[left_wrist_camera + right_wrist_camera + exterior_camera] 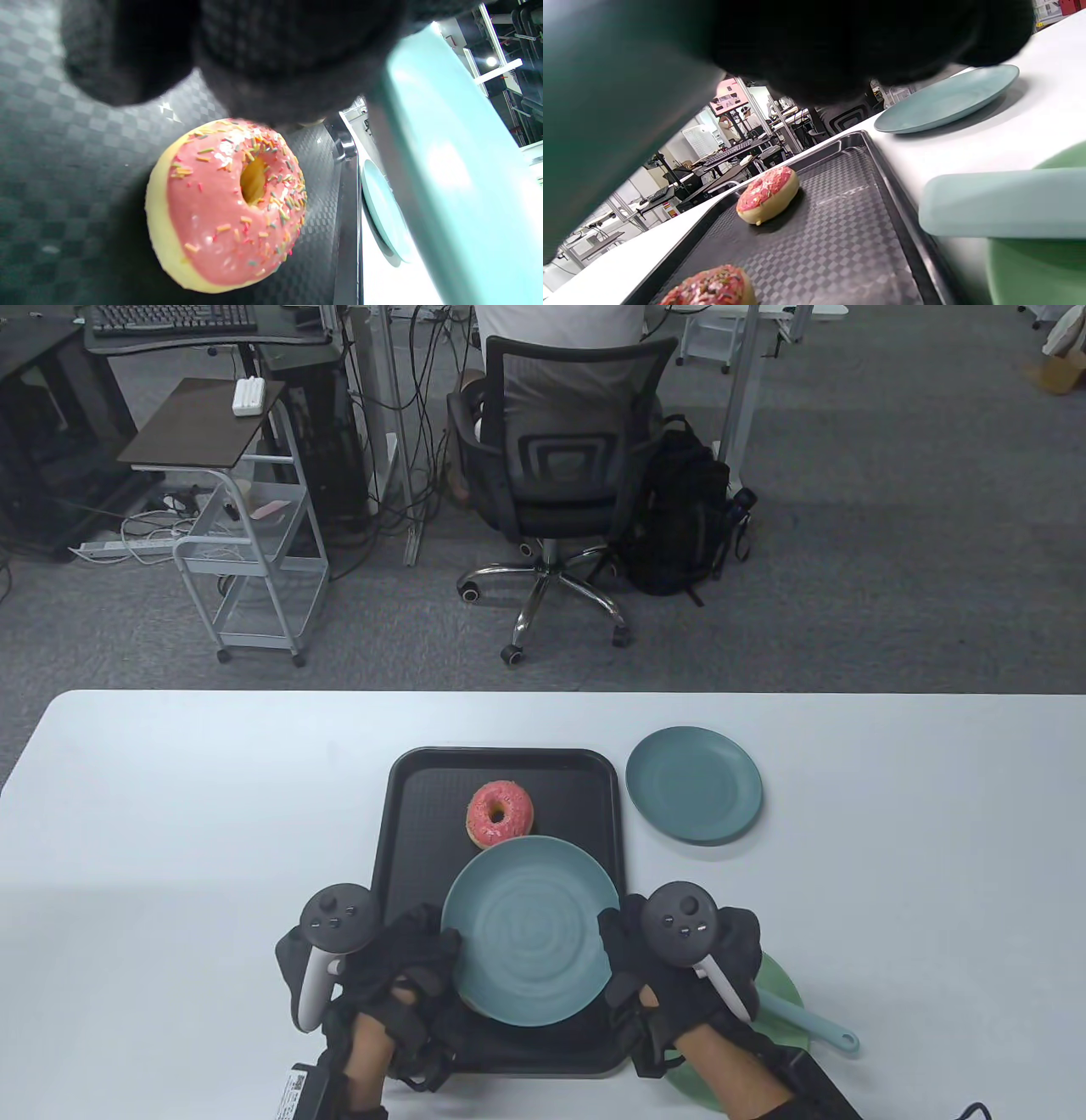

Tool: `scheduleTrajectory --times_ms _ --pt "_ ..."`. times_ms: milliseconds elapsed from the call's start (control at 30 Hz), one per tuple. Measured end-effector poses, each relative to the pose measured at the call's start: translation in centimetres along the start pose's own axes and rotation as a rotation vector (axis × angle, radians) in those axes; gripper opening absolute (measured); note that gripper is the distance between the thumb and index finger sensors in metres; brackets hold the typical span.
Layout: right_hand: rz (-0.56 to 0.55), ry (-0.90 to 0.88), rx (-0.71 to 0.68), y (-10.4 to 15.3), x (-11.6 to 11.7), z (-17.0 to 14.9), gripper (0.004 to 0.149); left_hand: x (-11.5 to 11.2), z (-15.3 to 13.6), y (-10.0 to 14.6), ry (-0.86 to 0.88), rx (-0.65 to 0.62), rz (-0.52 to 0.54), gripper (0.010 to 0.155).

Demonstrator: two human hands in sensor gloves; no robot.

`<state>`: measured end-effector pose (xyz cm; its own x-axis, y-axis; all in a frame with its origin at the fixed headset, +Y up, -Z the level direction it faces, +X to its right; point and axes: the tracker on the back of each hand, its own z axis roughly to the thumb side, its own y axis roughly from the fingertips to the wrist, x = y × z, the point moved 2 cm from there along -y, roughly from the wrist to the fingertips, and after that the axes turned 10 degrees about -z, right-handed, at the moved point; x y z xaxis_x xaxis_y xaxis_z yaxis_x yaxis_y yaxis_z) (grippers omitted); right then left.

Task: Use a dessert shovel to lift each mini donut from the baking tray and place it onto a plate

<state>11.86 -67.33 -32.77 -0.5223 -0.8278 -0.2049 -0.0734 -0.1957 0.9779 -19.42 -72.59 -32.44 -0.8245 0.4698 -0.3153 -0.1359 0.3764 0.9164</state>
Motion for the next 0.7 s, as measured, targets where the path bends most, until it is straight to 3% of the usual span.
scheduleTrajectory --times_ms 300,700 --pt "-0.083 0.078 0.02 -1.6 -3.5 -2.0 0.041 0.8 -0.8 0.0 -0.004 0.002 0.038 0.054" --pt "-0.256 0.175 0.342 -5.9 -12.8 -13.6 0.041 1.3 -2.1 -0.7 0.019 0.052 0.049 0.053"
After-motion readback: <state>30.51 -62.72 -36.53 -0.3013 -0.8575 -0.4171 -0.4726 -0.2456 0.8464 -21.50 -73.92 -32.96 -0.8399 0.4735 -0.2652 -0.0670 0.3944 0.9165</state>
